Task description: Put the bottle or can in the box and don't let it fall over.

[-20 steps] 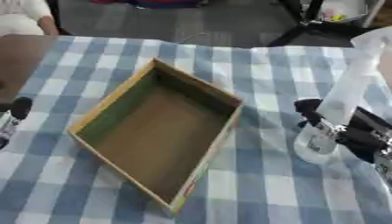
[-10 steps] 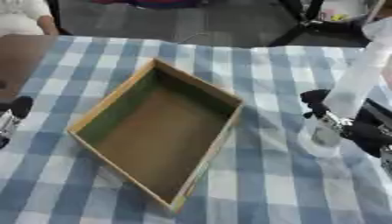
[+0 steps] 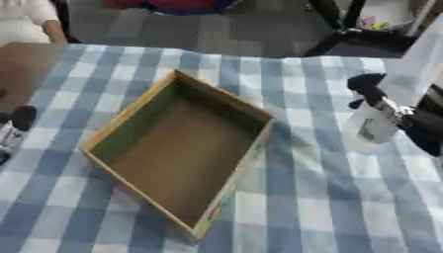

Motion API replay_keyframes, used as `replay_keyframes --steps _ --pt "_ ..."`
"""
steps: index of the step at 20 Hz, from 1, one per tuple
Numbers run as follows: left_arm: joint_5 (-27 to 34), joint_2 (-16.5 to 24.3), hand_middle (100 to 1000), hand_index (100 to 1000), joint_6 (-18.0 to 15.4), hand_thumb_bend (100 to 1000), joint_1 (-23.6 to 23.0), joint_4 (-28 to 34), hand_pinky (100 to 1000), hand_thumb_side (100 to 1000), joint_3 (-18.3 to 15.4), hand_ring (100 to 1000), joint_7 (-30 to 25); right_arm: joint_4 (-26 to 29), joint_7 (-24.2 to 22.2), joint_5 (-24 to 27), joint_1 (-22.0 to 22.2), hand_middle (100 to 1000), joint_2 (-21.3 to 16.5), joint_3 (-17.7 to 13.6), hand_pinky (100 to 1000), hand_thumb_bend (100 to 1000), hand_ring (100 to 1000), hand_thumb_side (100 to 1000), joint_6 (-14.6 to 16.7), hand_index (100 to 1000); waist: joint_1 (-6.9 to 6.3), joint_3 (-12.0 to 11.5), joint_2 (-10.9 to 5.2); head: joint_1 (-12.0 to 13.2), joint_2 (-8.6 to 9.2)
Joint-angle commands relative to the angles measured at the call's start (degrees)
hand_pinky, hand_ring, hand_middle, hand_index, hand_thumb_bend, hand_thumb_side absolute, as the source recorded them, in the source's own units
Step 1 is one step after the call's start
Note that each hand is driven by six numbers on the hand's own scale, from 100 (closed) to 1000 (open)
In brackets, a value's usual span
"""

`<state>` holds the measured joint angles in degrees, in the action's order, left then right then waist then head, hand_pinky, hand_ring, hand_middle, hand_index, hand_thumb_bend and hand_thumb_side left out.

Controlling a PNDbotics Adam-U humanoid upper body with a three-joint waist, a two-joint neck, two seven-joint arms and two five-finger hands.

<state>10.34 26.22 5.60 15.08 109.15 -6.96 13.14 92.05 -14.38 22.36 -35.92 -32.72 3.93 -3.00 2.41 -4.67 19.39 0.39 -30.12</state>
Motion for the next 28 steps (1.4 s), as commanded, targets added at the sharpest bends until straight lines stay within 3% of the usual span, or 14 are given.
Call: replay_keyframes --steps 1,15,20,21,22,28 --pt "-0.1 1.8 729 853 0.0 638 0.1 1.0 1000 339 -0.7 543 0.1 2.1 0.4 2.2 -2.0 767 -2.6 -0.3 772 100 911 361 -1.3 100 0.0 -0.1 -1.74 -0.2 -0.25" --pt "-0.2 2.4 728 853 0.0 645 0.4 1.4 1000 339 -0.7 542 0.4 0.4 1.2 5.7 -10.9 746 -2.9 1.8 769 100 908 363 -4.2 100 1.25 -2.4 -2.61 -2.4 -0.39" --pt "-0.3 2.6 728 853 -0.2 649 0.5 1.9 1000 337 -1.3 542 1.6 -1.3 2.9 2.9 -13.9 728 -0.9 3.1 769 100 904 360 -3.7 100 1.66 -4.5 -2.5 -4.5 -0.11" --pt "-0.3 2.7 727 853 -0.2 594 0.5 1.9 1000 391 -1.4 542 1.8 -1.7 3.3 2.1 -14.3 726 -0.5 3.4 768 100 903 361 -3.6 100 1.72 -4.8 -2.46 -4.8 -0.03" --pt "-0.3 2.7 727 852 -0.2 649 0.6 2.0 1000 337 -1.5 541 2.1 -2.2 3.7 1.3 -14.8 725 0.1 3.7 768 100 903 363 -3.5 100 1.8 -5.4 -2.4 -5.1 0.07" --pt "-0.3 3.1 728 851 -0.8 656 0.7 2.7 1000 339 -2.8 543 4.6 -5.6 6.4 -2.8 -17.3 717 3.2 5.5 766 100 897 366 -2.8 100 2.21 -7.9 -2.13 -6.6 0.14"
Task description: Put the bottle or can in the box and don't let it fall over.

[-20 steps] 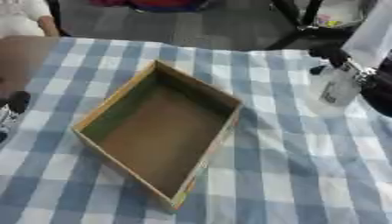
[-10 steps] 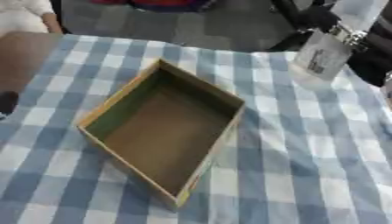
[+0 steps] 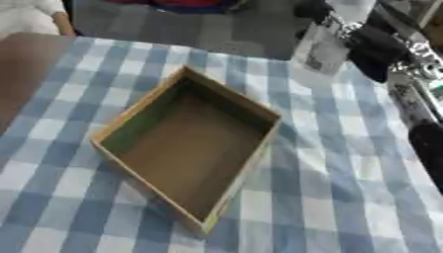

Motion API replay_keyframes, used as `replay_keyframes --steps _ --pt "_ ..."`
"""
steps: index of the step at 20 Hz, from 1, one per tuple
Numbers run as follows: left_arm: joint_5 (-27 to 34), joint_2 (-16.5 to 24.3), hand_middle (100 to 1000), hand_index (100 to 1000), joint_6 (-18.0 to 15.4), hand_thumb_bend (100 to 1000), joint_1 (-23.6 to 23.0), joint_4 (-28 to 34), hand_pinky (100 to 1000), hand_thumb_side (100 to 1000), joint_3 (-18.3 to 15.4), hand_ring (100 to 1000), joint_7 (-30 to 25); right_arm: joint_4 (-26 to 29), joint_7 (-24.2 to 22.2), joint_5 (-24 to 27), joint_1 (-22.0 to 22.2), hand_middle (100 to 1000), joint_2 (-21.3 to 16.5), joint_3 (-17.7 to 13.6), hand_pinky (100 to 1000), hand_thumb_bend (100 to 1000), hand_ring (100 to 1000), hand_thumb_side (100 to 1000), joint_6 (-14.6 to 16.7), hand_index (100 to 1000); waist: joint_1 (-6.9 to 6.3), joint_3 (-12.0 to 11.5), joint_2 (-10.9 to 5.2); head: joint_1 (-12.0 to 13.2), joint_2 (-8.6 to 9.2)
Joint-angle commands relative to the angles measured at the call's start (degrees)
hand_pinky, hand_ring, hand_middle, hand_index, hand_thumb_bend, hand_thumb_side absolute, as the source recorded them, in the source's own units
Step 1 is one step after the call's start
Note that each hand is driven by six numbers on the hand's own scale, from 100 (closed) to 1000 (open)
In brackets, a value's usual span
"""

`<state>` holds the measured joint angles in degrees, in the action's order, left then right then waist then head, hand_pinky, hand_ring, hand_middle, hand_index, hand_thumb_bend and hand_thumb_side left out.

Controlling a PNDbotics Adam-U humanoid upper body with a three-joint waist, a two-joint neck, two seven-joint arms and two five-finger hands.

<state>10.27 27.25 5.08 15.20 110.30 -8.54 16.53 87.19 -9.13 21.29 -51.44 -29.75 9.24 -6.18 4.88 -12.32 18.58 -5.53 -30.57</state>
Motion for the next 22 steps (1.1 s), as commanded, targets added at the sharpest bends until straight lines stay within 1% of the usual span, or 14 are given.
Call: replay_keyframes --steps 1,5,10,13,18,19,20,21,22 --pt "-0.3 2.1 728 851 -0.4 657 0.6 1.7 1000 341 -1.5 545 1.7 -1.4 1.6 -2.6 -2.2 716 0.8 0.6 764 100 895 365 0.5 100 -0.21 -0.5 -1.29 -0.9 0.52" --pt "-0.4 2.4 731 852 -1.1 660 1.5 2.7 1000 346 -2.8 550 4.1 -3.9 3.5 -4.7 -3.2 714 3.7 1.9 760 100 891 347 0.1 100 -0.14 -1.3 -1.16 -1.8 0.3" --pt "-0.4 2.9 733 849 -1.6 661 3.4 3.8 1000 350 -3.3 558 6.8 -5.7 6.1 -6.3 -4.1 715 6.2 3.5 758 100 889 333 -0.9 111 -0.14 -2.4 -1.12 -2.7 0.27" --pt "-0.4 3.0 733 848 -1.7 661 4.1 4.2 1000 352 -3.1 559 7.4 -6.6 7.4 -7.6 -4.3 717 7.0 4.5 756 100 887 329 -0.9 117 -0.13 -2.9 -1.02 -2.9 0.48" --pt "-0.5 2.9 732 847 -1.8 661 4.5 4.3 1000 352 -3.1 560 7.6 -7.8 10.1 -8.2 -3.9 730 8.7 5.6 753 100 886 324 -1.4 135 -0.04 -3.0 -0.91 -3.1 0.44" --pt "-0.5 2.9 732 847 -1.8 661 4.6 4.3 1000 352 -3.1 560 7.7 -7.9 10.6 -8.4 -3.9 734 9.0 5.7 752 100 887 304 -1.5 140 -0.03 -3.0 -0.9 -3.1 0.39" --pt "-0.5 2.9 732 847 -1.8 661 4.7 4.3 1000 352 -3.1 560 7.7 -8.0 11.1 -8.6 -3.8 745 9.3 5.9 751 100 888 243 -1.5 157 -0.01 -3.0 -0.88 -3.1 0.33" --pt "-0.5 2.9 730 847 -1.9 660 4.7 4.3 1000 352 -3.1 559 7.7 -8.1 11.4 -8.9 -3.7 758 9.5 6.2 752 100 885 100 -1.5 202 -0.01 -3.0 -0.85 -3.1 0.3" --pt "-0.5 2.9 729 846 -1.9 658 4.8 4.3 1000 352 -3.1 557 7.7 -8.1 11.4 -9.3 -3.6 769 9.6 6.5 753 100 884 100 -1.5 227 0.0 -3.0 -0.81 -3.0 0.21"
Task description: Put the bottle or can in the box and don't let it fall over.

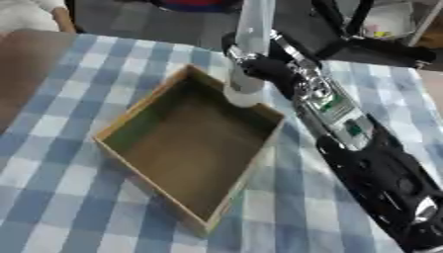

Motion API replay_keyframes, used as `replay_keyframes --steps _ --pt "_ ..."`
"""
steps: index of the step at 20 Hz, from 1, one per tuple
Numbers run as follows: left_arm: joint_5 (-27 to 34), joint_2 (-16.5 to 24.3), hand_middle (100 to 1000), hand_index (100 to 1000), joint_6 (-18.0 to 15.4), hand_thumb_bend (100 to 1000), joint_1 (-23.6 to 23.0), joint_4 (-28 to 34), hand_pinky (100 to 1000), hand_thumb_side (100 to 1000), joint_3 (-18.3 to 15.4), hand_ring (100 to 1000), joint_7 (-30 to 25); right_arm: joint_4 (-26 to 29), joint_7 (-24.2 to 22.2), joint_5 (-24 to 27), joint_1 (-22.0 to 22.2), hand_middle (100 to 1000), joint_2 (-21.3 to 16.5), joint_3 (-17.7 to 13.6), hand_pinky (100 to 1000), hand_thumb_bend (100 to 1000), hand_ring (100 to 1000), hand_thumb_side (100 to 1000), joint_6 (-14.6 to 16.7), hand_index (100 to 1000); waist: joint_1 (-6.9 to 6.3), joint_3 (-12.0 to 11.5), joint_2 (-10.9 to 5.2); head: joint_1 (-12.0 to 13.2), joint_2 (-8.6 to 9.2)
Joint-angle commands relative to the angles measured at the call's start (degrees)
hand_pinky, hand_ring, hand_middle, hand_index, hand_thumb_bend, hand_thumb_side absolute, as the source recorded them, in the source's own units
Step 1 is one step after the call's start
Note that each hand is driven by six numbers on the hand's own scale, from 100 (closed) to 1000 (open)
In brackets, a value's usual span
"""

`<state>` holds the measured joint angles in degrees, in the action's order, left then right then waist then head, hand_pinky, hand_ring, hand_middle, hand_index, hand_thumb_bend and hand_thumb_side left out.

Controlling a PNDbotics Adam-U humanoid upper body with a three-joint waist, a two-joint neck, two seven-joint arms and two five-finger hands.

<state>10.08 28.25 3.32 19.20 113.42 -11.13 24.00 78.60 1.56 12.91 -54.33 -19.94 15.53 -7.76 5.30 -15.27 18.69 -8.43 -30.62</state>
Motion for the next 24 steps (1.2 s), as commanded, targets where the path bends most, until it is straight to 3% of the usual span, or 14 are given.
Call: replay_keyframes --steps 1,3,4,7,8,9,11,12,14,18,24 --pt "-0.2 1.9 729 846 -0.1 657 0.7 1.2 1000 352 -0.5 556 0.2 0.5 0.7 -1.4 -0.6 772 -0.1 0.5 753 100 884 100 0.1 231 -0.42 -0.1 -0.9 -0.1 0.16" --pt "-0.1 1.9 729 846 0.0 649 0.6 1.2 1000 355 -0.5 555 0.1 0.5 0.2 -2.1 -0.4 821 0.0 0.9 756 100 895 100 0.5 276 -0.44 0.0 -0.87 0.1 0.05" --pt "-0.1 1.8 728 846 0.0 655 0.6 1.2 1000 353 -0.5 555 0.1 0.5 0.0 -2.4 -0.3 886 0.0 1.0 761 100 910 100 0.7 382 -0.46 0.1 -0.87 0.2 0.01" --pt "0.0 1.8 728 846 0.1 655 0.6 1.2 1000 353 -0.5 555 0.1 0.2 -0.7 -3.0 -0.1 886 0.1 1.1 761 100 910 100 1.4 382 -0.49 0.2 -0.88 0.3 -0.05" --pt "0.0 1.8 728 848 0.1 661 0.5 1.2 1000 357 -0.5 556 0.1 0.3 -1.0 -3.2 0.1 1000 0.0 1.3 826 100 1000 191 1.6 878 -0.44 0.3 -0.98 0.4 -0.23" --pt "0.0 1.8 730 849 0.1 662 0.5 1.2 1000 358 -0.6 557 0.2 0.5 -1.6 -3.7 0.3 1000 -0.1 2.1 842 100 1000 323 2.0 927 -0.43 0.4 -1.08 0.5 -0.4" --pt "0.1 1.8 730 849 0.0 662 0.4 1.2 1000 358 -0.9 557 0.4 0.5 -3.0 -5.2 0.7 1000 -0.4 3.5 868 100 1000 513 2.7 973 -0.51 0.7 -1.25 0.8 -0.7" --pt "0.1 1.8 730 849 0.0 663 0.3 1.2 1000 358 -0.9 557 0.5 0.4 -3.8 -6.0 0.8 1000 -0.5 3.6 885 100 1000 650 3.0 996 -0.55 0.8 -1.33 0.9 -0.81" --pt "0.1 1.9 730 850 0.0 664 0.2 1.2 1000 357 -1.0 557 0.6 0.1 -6.8 -8.2 1.0 1000 -0.6 2.9 892 100 1000 737 3.6 1000 -0.63 0.9 -1.49 1.1 -0.96" --pt "0.1 1.9 730 850 0.1 665 -0.2 1.1 1000 356 -1.0 556 0.6 -0.2 -12.7 -10.7 1.6 1000 -0.4 1.1 892 100 1000 739 5.0 1000 -0.73 1.4 -1.8 1.4 -1.37" --pt "-0.1 2.0 730 850 0.2 663 -0.7 1.1 1000 357 -1.2 556 0.6 0.1 -15.9 -10.5 2.8 1000 -0.7 0.6 887 100 1000 724 5.4 1000 -0.88 2.2 -2.17 2.0 -1.67"
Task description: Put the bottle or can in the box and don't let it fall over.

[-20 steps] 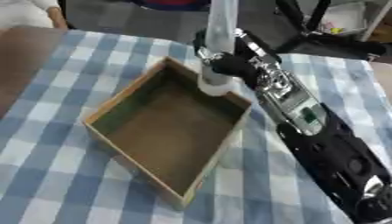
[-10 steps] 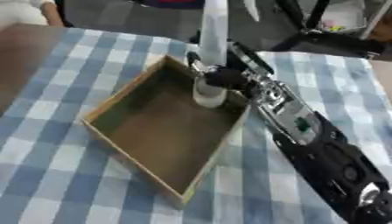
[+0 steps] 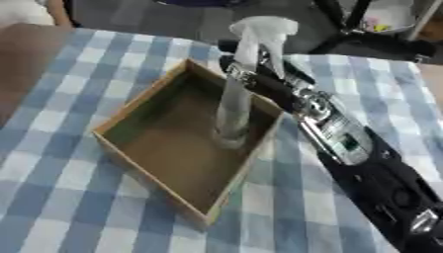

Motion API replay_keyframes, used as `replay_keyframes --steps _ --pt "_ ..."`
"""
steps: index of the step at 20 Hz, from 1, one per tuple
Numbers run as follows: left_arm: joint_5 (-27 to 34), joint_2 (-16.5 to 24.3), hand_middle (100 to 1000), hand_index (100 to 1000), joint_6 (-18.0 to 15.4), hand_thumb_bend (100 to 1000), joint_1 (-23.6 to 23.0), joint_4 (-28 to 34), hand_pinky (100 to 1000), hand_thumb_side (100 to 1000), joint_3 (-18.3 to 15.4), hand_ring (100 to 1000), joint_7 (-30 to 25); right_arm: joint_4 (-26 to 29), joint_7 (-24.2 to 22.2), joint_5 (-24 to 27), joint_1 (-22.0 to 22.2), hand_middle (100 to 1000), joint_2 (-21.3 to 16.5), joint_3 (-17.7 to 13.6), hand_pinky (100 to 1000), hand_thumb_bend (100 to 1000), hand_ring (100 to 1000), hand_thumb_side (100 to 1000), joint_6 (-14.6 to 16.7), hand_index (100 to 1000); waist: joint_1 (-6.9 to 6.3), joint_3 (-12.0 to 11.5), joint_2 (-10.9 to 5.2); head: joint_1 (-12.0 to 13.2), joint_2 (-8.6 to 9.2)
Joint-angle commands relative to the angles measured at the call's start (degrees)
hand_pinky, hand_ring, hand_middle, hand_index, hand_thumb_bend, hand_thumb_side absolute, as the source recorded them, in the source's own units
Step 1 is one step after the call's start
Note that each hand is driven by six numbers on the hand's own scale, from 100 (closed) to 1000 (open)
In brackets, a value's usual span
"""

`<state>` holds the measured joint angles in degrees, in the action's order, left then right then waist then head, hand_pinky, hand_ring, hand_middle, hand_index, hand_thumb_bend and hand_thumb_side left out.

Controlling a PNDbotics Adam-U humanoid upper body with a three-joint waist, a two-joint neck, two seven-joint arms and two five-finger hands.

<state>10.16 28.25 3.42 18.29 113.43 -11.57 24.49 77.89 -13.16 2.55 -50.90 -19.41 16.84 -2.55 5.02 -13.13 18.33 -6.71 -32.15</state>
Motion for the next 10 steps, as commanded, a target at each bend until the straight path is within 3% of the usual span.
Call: replay_keyframes --steps 1,10 --pt "-0.2 2.0 730 850 0.1 663 0.2 1.1 1000 357 -0.8 556 0.1 0.9 -1.7 -0.1 -0.4 1000 -1.3 -0.6 887 100 1000 723 0.1 1000 -0.62 0.2 -1.85 0.3 -0.13" --pt "-0.4 2.1 730 850 0.1 664 -0.6 0.8 1000 359 -0.9 554 -0.4 1.9 -4.7 0.5 1.8 1000 -1.6 -0.2 885 100 1000 713 0.9 1000 -0.98 1.4 -2.18 1.0 -0.45"
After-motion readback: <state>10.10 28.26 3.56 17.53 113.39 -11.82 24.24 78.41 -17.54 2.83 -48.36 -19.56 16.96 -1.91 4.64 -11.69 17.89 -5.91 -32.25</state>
